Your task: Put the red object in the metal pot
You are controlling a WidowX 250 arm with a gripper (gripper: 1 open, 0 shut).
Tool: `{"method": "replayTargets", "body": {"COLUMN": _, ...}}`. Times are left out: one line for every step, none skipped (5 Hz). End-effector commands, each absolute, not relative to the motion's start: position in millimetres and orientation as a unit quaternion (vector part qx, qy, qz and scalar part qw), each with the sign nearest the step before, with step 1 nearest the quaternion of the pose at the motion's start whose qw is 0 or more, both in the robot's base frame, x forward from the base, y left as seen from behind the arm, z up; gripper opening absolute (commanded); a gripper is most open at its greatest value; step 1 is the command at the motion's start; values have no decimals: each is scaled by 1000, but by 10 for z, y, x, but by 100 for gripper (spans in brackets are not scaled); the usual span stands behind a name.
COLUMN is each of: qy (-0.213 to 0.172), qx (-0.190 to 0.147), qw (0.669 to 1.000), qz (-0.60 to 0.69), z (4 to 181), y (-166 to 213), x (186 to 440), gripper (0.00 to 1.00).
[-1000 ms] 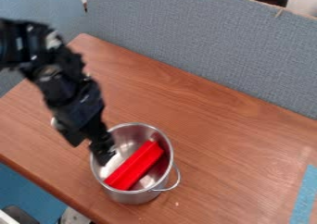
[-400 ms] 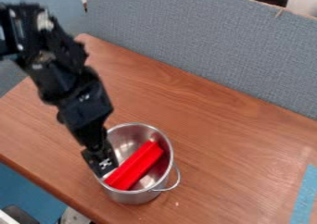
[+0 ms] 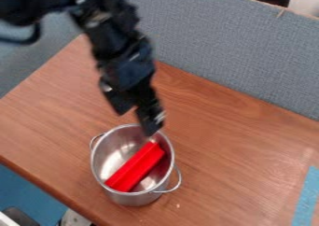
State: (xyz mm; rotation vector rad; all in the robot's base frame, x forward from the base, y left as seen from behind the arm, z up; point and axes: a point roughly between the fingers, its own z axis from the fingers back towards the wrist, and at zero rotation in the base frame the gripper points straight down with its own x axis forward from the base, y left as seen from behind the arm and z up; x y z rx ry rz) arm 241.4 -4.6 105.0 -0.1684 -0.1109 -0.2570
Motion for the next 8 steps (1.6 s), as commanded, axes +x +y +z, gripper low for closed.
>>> {"method": "replayTargets", "body": {"qy": -56, "qx": -74, "qw": 995, "qz": -48, "z": 1034, "y": 273, "x": 2323, "gripper": 100}}
{"method": "replayTargets", "body": {"qy": -40, "qx": -67, "qw": 997, "qz": 18, "z": 961, "y": 284, "x": 2321, "gripper": 100}}
{"method": "replayTargets", "body": {"qy": -41, "qx": -55, "qw": 996, "qz": 58, "z": 1026, "y": 263, "x": 2287, "gripper": 100}}
{"method": "replayTargets", "body": {"qy": -41, "qx": -45, "qw": 996, "qz": 66, "z": 968, "y": 74, "x": 2440, "gripper": 100}}
{"method": "replayTargets", "body": {"qy": -33, "qx": -34, "qw": 996, "qz": 77, "z": 830, "y": -144, "x": 2600, "gripper": 100}}
{"method": "replayTargets", "body": {"qy": -27, "qx": -34, "qw": 994, "qz": 98, "z": 582, "y": -65, "x": 2439, "gripper": 100}}
{"method": "replayTargets", "body": {"qy": -14, "qx": -26, "qw": 992, "qz": 125, "z": 256, "y": 95, "x": 2227, "gripper": 100}}
{"method": "replayTargets", "body": {"qy": 6, "qx": -16, "qw": 971, "qz": 239, "z": 349, "y": 315, "x": 2176, "gripper": 100}}
